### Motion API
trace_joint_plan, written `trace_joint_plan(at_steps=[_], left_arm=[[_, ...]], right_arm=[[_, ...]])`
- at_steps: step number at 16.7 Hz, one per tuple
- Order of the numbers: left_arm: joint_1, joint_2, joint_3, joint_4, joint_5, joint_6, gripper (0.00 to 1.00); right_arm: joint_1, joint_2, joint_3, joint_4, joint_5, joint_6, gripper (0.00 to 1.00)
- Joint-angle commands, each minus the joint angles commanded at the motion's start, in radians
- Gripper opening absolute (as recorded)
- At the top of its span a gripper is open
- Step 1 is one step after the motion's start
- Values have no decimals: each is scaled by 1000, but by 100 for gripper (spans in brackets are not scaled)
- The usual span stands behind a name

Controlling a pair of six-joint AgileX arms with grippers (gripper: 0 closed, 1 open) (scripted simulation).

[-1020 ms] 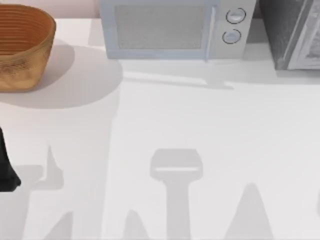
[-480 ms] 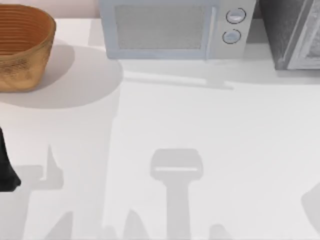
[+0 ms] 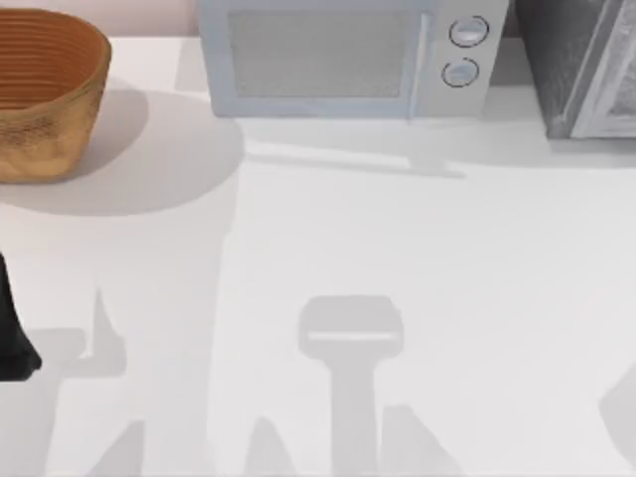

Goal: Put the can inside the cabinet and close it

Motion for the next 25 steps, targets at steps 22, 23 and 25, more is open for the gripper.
trace_joint_plan(at_steps=[22, 23, 25], left_arm=[[0, 0, 0, 0, 0, 0, 100], [0, 0, 0, 0, 0, 0, 100], [0, 0, 0, 0, 0, 0, 100]], right_arm=[[1382, -48, -25, -50, 1380, -12, 100], [1384, -48, -25, -50, 1382, -12, 100], [1384, -48, -25, -50, 1382, -12, 100]])
